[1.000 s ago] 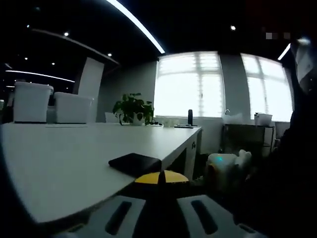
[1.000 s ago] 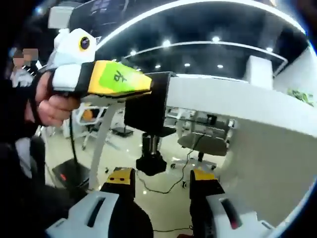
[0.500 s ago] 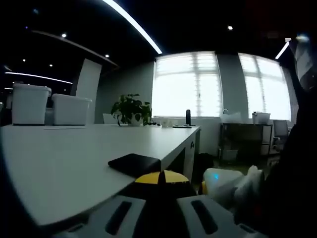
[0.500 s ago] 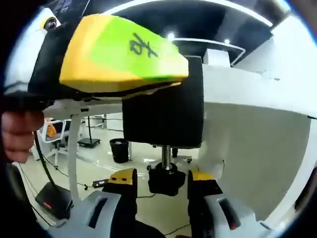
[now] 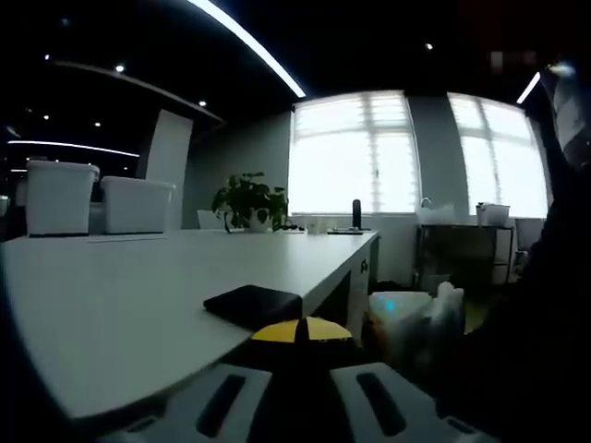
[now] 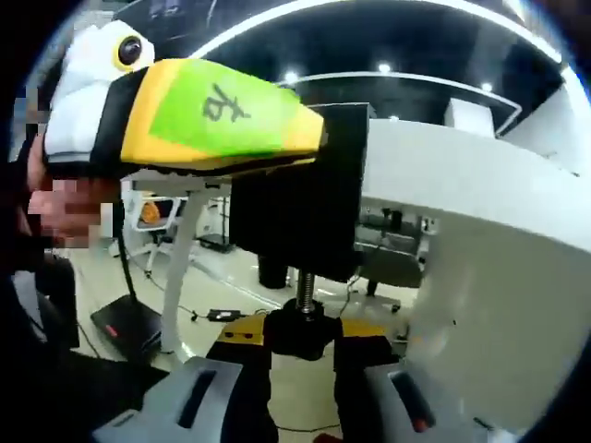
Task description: Clamp the fixed fixture on the desktop, loosen the retaining clip, secure it to the edge of the desk, and tighten the retaining clip.
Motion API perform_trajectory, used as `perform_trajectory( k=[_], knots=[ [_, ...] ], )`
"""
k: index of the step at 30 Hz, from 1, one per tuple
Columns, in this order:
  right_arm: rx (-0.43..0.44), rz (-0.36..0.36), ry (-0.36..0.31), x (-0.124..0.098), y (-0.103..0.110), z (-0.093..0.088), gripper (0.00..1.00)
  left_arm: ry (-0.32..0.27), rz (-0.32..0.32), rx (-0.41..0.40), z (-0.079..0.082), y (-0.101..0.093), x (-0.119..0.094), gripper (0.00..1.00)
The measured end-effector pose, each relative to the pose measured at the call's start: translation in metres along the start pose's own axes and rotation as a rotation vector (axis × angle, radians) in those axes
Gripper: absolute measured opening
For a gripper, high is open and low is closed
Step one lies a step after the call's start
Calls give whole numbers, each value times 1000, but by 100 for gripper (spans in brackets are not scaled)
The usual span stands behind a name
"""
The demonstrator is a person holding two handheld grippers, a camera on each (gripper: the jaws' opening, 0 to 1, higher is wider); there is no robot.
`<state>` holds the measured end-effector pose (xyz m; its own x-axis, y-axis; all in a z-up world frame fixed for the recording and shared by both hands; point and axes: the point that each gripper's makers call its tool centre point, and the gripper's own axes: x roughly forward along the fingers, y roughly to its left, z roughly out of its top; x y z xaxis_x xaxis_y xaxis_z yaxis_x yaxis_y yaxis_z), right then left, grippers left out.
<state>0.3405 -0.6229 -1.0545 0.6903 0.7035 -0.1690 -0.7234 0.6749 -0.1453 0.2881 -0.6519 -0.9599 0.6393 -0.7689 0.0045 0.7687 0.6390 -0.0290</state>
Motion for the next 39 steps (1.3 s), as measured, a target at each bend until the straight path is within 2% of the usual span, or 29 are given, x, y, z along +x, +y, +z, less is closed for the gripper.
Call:
perform_trajectory(
  k=[4, 7, 15, 19, 20, 22, 24, 26, 27, 29, 31, 33, 35, 36, 39],
  knots=[
    [-63, 178, -11, 2, 5, 1, 22, 2, 1, -4, 0, 0, 0, 0],
    [-50, 290, -43, 2, 12, 2, 22, 10, 6, -4, 0, 0, 0, 0],
    [-68, 369, -71, 3, 15, 3, 22, 17, 10, -13, 0, 0, 0, 0],
    [-61, 366, -71, 2, 15, 2, 24, 21, 5, -5, 0, 0, 0, 0],
    [-61, 327, -43, 2, 12, -1, 24, 18, 2, -9, 0, 0, 0, 0],
    [-79, 240, -26, 1, 3, -1, 29, 16, 1, -9, 0, 0, 0, 0],
    [-84, 183, -8, -5, 2, -5, 31, 19, -1, -3, 0, 0, 0, 0],
    [-33, 133, -15, -9, 3, -7, 33, 14, -1, 2, 0, 0, 0, 0],
    [29, 62, -24, -11, 0, -8, 34, 8, -3, 1, 0, 0, 0, 0],
    [52, -5, -18, -16, 0, -11, 34, -4, -7, 1, 0, 0, 0, 1],
    [47, -101, -18, -24, 6, -4, 35, -15, -14, -1, 0, 0, -1, 1],
    [107, -178, -63, -26, 4, 6, 36, -26, -20, -7, 1, 0, -1, 1],
    [178, -263, -47, -28, 2, 5, 30, -38, -29, -12, 1, 0, -1, 1],
    [153, -295, -36, -28, 0, 4, 27, -41, -34, -14, 1, 0, -1, 1],
    [160, -340, -50, -26, 1, 9, 38, -45, -45, -7, 2, -1, -1, 1]
  ],
)
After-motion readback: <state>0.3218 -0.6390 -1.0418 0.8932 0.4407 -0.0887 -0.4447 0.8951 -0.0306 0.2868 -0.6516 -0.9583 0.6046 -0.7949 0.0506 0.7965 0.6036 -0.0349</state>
